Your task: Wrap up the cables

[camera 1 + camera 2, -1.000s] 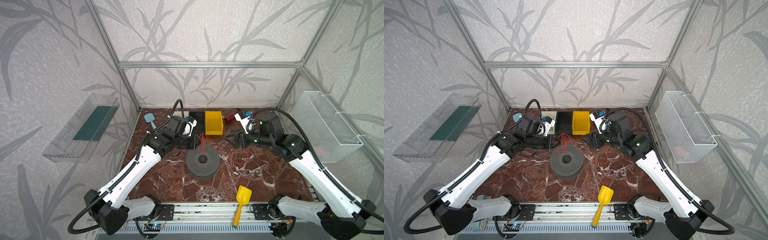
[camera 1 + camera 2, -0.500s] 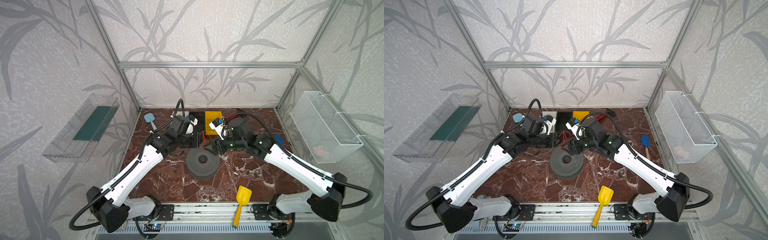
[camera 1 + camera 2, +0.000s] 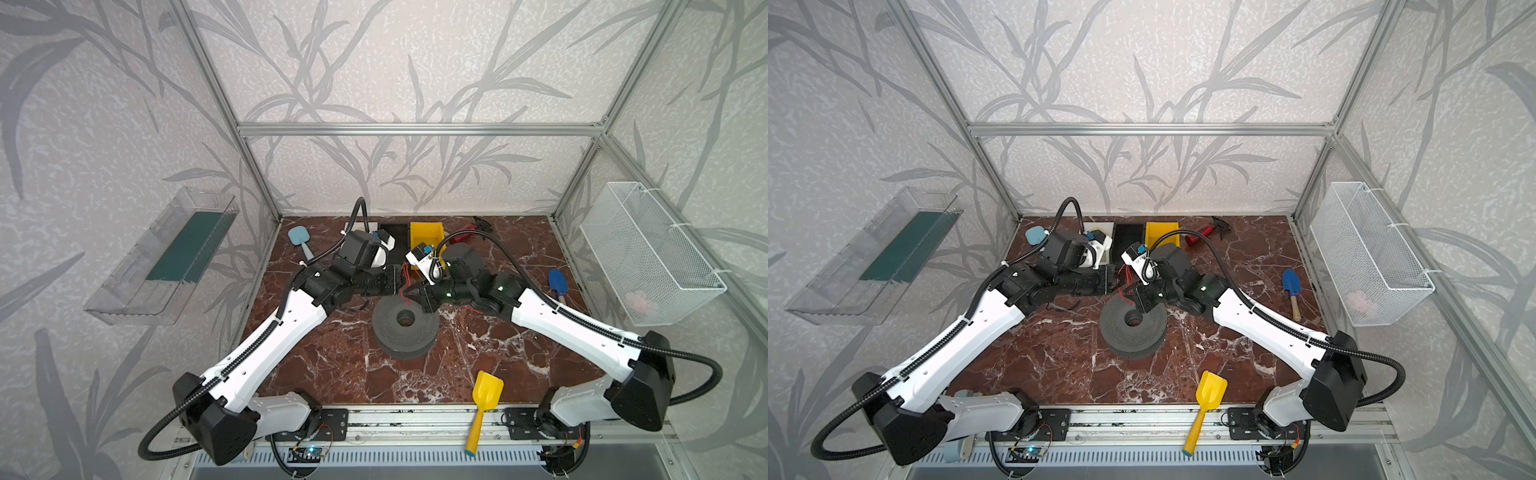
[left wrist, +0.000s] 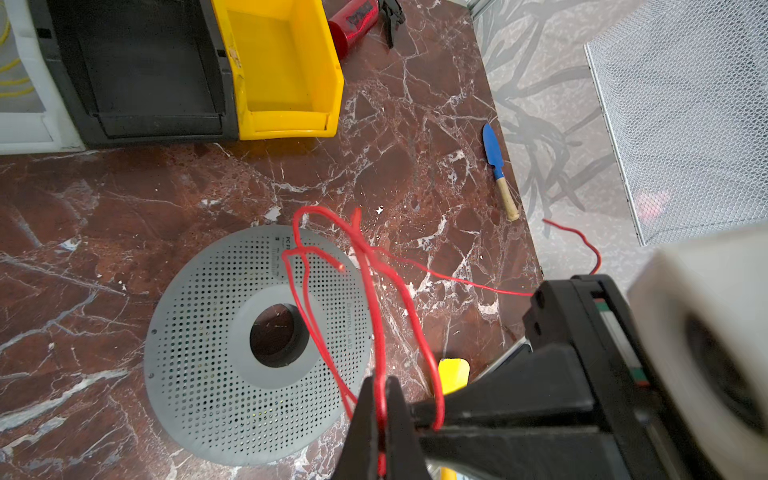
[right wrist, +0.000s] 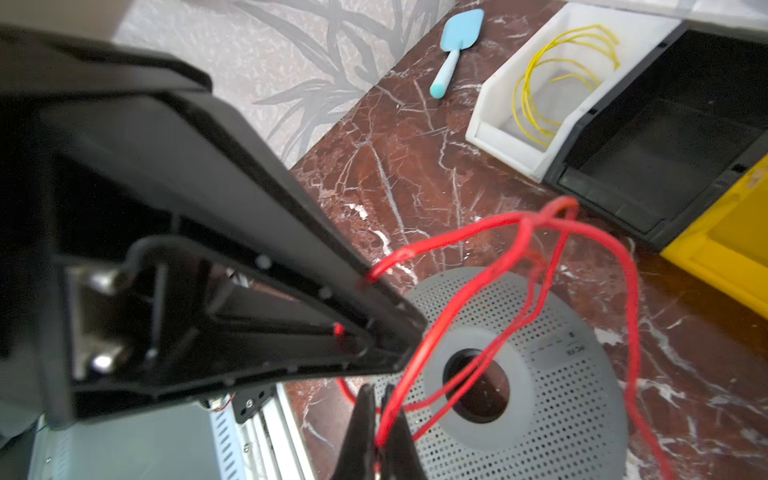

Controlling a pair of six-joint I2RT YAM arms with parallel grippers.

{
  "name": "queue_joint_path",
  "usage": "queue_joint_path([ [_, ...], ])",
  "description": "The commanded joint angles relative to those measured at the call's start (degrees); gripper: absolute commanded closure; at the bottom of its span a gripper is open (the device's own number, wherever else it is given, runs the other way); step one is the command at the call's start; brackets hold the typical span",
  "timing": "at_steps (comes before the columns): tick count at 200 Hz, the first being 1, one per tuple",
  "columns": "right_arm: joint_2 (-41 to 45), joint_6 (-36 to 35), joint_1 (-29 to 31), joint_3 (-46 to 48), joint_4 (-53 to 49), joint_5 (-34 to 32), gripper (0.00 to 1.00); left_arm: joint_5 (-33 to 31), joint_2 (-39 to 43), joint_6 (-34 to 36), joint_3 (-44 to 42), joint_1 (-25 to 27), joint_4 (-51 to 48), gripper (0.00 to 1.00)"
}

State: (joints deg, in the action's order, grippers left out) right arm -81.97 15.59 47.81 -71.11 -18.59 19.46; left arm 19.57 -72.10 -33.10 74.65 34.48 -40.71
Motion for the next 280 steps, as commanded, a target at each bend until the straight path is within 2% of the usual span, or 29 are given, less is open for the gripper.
queue_joint_path([
  [1, 1.34, -1.65, 0.35, -0.17, -0.29, -2.24, 1.00, -0.43, 1.09, 0.22, 1.73, 0.29, -1.48, 1.00],
  [19, 2.18, -2.58, -0.06, -0.68, -2.45, -0.88, 1.00, -0.62, 1.40, 1.07, 1.87, 0.19, -2.20, 0.86],
  [34, 3.36, -2.42, -1.31, -0.28, -3.17, 2.20, 1.00, -2.00, 2.06, 2.60, 2.79, -0.05, -4.00, 0.63],
  [50, 4.76, -1.06, -3.82, 0.54, -3.47, 6.30, 1.00, -3.27, 3.37, 4.90, 4.03, -0.70, -6.64, 0.46],
  [60, 5.60, 0.09, -5.85, 1.13, -3.21, 9.85, 1.00, -3.61, 4.43, 6.29, 4.89, -1.41, -8.00, 0.39],
  [71, 6.48, 1.24, -7.92, 2.01, -2.74, 13.13, 1.00, -3.95, 5.73, 7.53, 5.69, -2.02, -9.12, 0.36],
  [84, 7.16, 1.86, -9.89, 2.49, -2.33, 17.53, 1.00, -5.03, 7.58, 8.68, 6.03, -2.61, -9.67, 0.36],
  [107, 7.36, 3.80, -12.43, 2.59, -1.96, 25.91, 1.00, -6.36, 10.56, 11.15, 4.95, -2.67, -8.35, 0.50],
  [119, 7.23, 4.77, -12.94, 2.55, -1.98, 29.40, 1.00, -3.96, 11.50, 12.23, 3.86, -2.74, -6.43, 0.54],
  [153, 6.59, 8.10, -13.17, 1.98, -0.75, 37.42, 1.00, 4.29, 12.53, 13.93, -1.25, -2.70, 2.37, 0.52],
  [178, 6.14, 10.97, -13.13, 1.03, -0.40, 40.30, 1.00, 8.60, 13.67, 15.35, -4.97, -2.68, 9.41, 0.49],
  [217, 3.82, 16.40, -14.02, 0.12, 0.65, 44.41, 1.00, 11.82, 13.47, 17.84, -5.82, -2.68, 11.39, 0.48],
  [280, 2.61, 20.50, -14.73, 0.90, 4.53, 47.92, 1.00, 9.17, 13.36, 23.00, -7.56, -2.74, 6.89, 0.54],
])
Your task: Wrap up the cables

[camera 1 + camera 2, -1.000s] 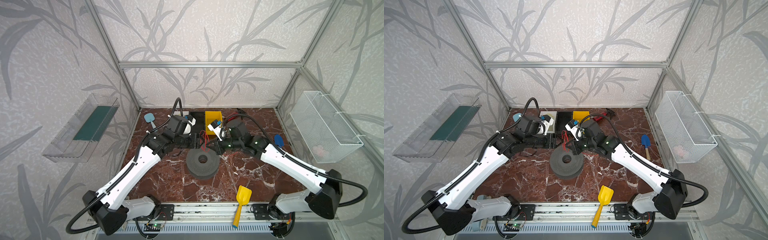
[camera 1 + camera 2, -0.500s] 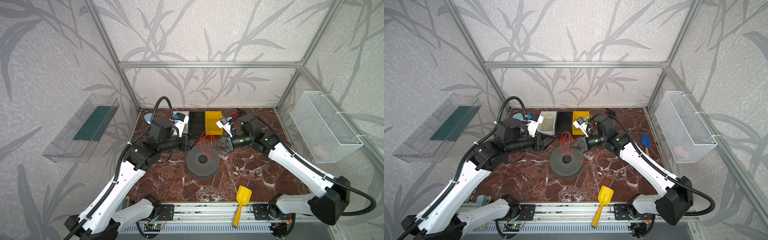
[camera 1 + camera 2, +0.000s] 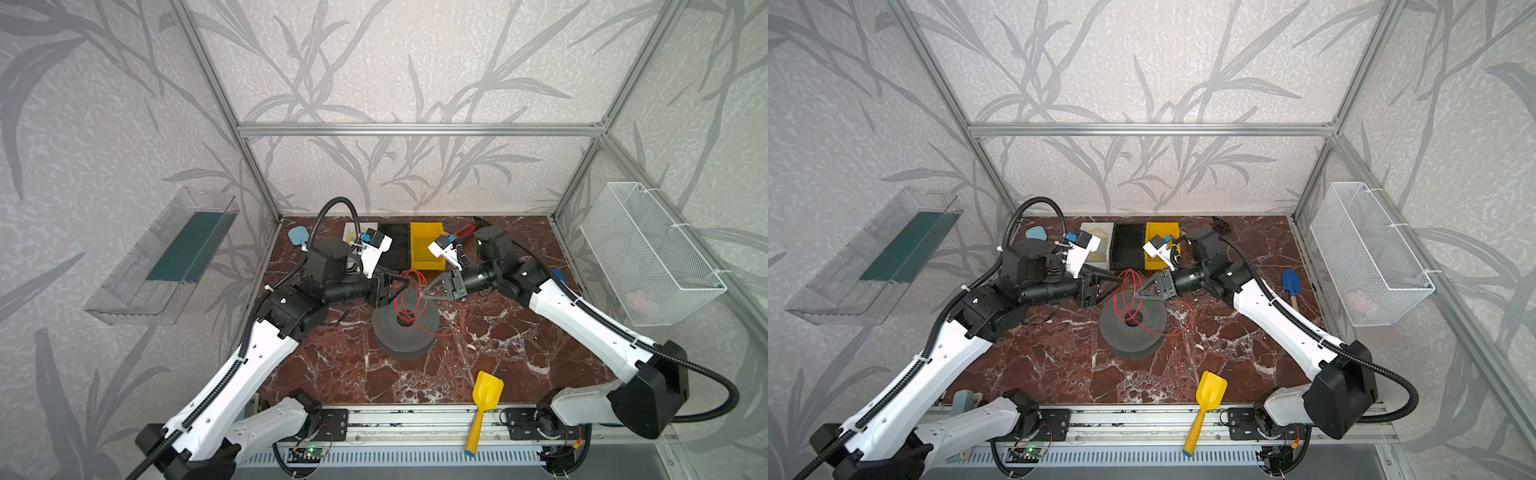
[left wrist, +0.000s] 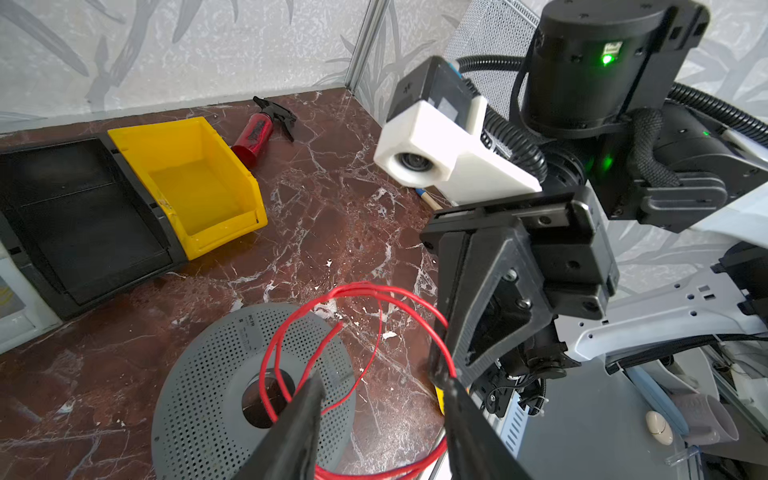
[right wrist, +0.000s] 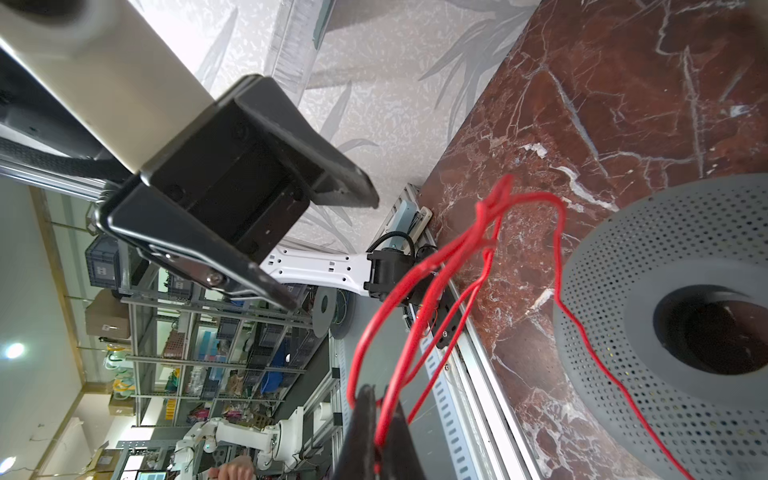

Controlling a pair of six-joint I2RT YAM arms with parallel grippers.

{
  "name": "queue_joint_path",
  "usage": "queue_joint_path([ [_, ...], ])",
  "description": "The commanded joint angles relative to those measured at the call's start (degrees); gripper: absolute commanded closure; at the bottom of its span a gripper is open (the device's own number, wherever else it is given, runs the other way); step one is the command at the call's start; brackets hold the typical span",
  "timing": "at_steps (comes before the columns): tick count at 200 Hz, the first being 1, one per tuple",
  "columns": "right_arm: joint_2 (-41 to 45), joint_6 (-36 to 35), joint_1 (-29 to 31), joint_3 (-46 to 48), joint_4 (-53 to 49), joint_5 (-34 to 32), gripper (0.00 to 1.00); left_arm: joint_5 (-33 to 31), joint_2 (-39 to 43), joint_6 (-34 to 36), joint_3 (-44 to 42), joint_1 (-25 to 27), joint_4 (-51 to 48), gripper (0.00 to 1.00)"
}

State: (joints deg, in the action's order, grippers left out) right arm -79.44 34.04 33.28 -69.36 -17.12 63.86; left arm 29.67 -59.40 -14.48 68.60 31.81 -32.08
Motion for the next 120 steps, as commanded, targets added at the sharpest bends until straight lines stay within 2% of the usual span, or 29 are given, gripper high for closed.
queue_joint_path([
  [1, 0.07, 2.06, -0.17, -0.81, 3.06, 3.54, 1.00, -0.89, 0.58, 4.46, -1.57, -0.03, -1.84, 0.55],
  [19, -0.01, 4.21, -0.21, -0.91, 3.23, 4.24, 1.00, -0.42, -0.05, 5.19, -2.06, 0.05, -2.16, 0.58],
  [91, -0.64, 6.04, -0.17, -0.29, 4.65, 7.06, 1.00, 0.03, -4.24, 7.11, -1.19, 0.15, -1.23, 0.58],
  [120, -0.63, 6.13, -0.26, -0.08, 4.57, 8.12, 1.00, -1.77, -5.02, 7.54, -1.10, 0.16, -0.58, 0.60],
])
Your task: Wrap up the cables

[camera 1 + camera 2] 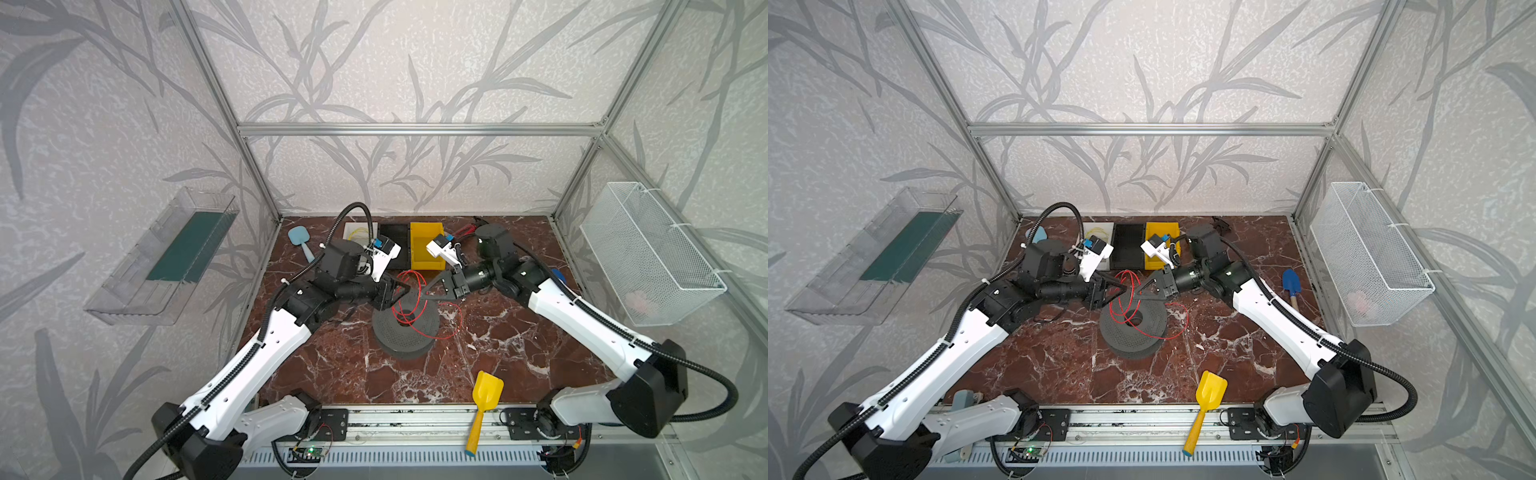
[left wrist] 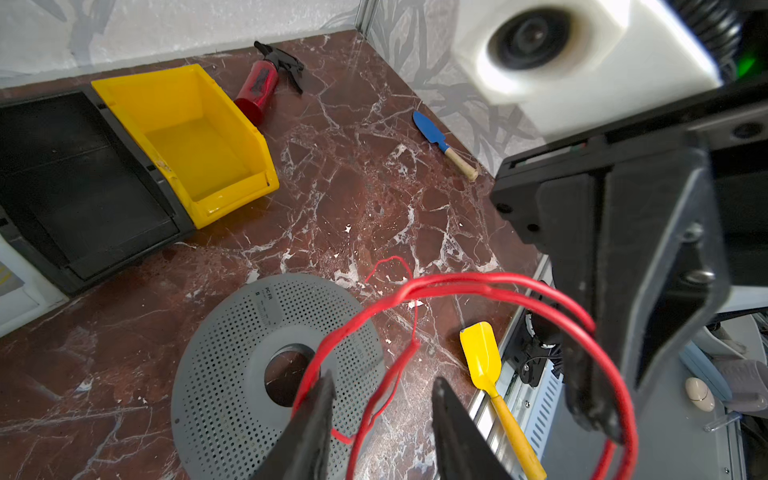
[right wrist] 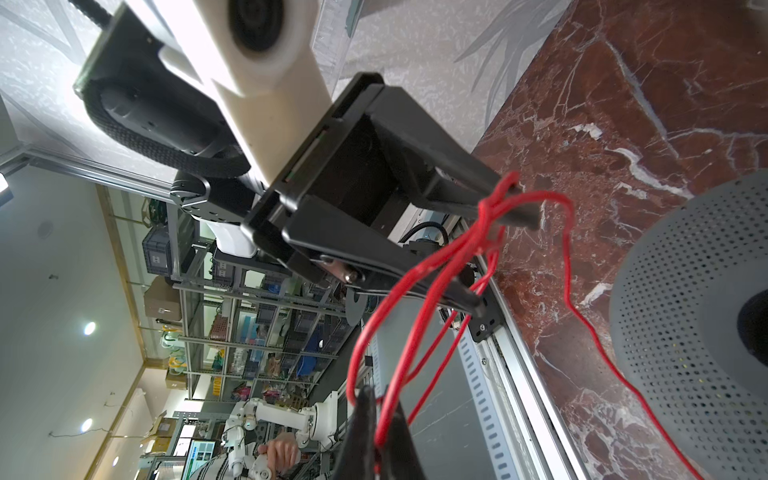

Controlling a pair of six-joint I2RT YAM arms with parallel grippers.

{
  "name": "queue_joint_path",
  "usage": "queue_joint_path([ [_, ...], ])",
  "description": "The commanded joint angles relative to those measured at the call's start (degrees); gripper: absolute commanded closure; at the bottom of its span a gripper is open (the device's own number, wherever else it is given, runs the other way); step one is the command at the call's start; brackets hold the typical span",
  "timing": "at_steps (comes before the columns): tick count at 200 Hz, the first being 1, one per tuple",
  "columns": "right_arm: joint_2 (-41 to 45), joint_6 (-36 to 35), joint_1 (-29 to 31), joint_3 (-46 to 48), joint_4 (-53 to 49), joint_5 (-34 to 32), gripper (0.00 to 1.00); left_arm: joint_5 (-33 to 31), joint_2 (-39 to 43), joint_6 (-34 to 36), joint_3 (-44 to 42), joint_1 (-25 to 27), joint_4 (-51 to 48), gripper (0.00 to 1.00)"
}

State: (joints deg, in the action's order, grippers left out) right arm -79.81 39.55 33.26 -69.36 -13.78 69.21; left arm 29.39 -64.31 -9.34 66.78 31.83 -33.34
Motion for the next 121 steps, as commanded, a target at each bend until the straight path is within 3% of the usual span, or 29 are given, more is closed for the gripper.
queue_joint_path([
  [1, -0.26, 0.62, -0.18, -0.03, 1.26, 2.81, 1.00, -1.64, -0.10, 2.49, 0.72, 0.10, 0.67, 0.60],
  [83, -0.43, 0.71, -0.30, 0.05, 1.39, 5.08, 1.00, -4.18, -3.07, 4.08, 2.21, 0.08, 0.13, 0.55],
  [121, -0.21, 0.90, -0.30, 0.53, 1.97, 5.23, 1.00, -3.40, -3.93, 3.15, 1.43, 0.12, 1.00, 0.79],
])
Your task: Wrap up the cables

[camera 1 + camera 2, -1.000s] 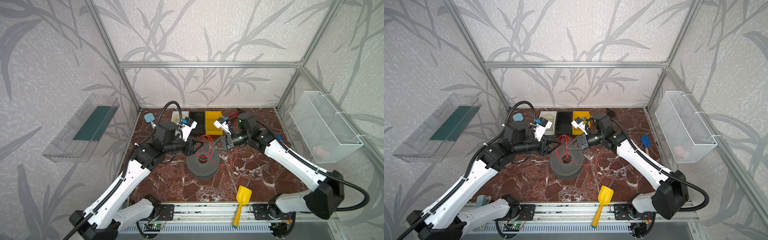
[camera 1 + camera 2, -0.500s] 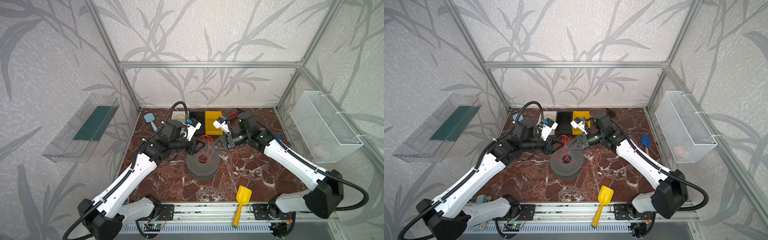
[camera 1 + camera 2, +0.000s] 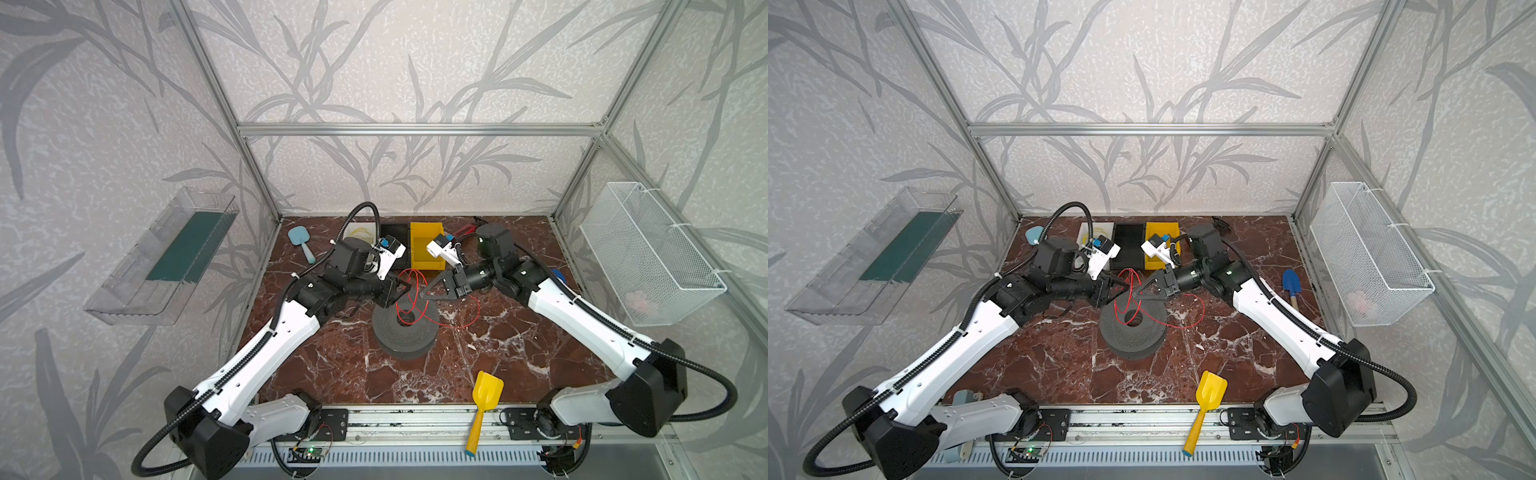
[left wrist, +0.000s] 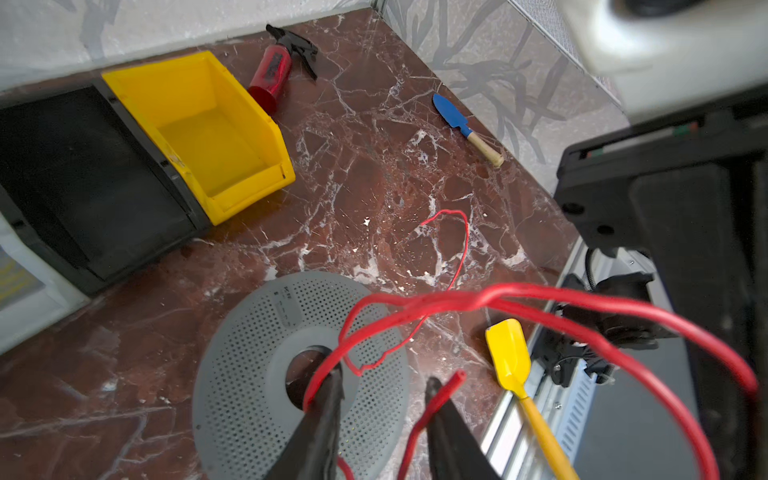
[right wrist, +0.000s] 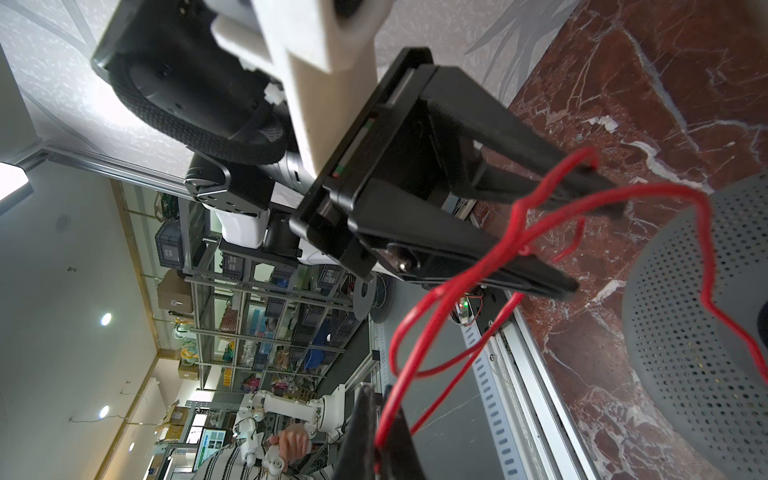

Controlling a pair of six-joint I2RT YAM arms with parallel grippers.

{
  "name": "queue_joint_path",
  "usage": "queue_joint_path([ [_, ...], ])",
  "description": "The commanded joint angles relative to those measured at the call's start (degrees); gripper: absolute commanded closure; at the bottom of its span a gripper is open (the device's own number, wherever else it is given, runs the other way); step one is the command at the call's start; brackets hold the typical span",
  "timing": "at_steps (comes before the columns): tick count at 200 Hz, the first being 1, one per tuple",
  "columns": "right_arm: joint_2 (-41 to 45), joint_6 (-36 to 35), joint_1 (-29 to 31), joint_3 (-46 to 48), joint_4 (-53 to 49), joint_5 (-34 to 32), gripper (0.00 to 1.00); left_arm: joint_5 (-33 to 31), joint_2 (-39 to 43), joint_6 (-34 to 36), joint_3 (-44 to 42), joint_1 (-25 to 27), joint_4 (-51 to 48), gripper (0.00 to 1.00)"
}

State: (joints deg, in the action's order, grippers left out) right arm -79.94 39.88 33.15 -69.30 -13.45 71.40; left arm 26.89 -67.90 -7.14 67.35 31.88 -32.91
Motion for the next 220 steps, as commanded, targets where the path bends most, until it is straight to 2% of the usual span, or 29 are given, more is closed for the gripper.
queue_joint_path([
  [1, -0.10, 0.61, -0.19, 0.47, 1.70, 3.09, 1.00, -0.94, -0.37, 0.92, 0.86, 0.05, 0.56, 0.79],
  [65, 1.18, 0.91, -2.19, 2.01, 2.38, 2.98, 1.00, -2.00, -0.03, 0.16, 1.20, 0.03, -0.46, 1.00],
  [115, 1.98, -5.00, -6.54, 3.67, -4.31, -0.95, 1.00, -2.46, 3.91, -1.34, 1.82, -0.13, -3.79, 1.00],
  [163, 2.25, -4.27, -9.67, 6.70, -2.32, -1.72, 1.00, -1.29, 7.79, -3.93, 1.12, -1.70, -5.30, 1.00],
  [186, 2.32, -8.83, -10.89, 6.02, -8.25, -4.69, 1.00, -1.74, 9.92, -6.31, 0.64, -4.00, -5.26, 1.00],
  [200, 3.00, -10.84, -12.23, 6.34, -10.79, -8.12, 1.00, -3.27, 11.76, -8.52, 0.24, -7.18, -5.05, 1.00],
  [220, 3.97, -16.79, -14.01, 4.97, -18.56, -17.72, 1.00, -7.92, 14.10, -12.77, 0.87, -13.75, -6.52, 1.00],
])
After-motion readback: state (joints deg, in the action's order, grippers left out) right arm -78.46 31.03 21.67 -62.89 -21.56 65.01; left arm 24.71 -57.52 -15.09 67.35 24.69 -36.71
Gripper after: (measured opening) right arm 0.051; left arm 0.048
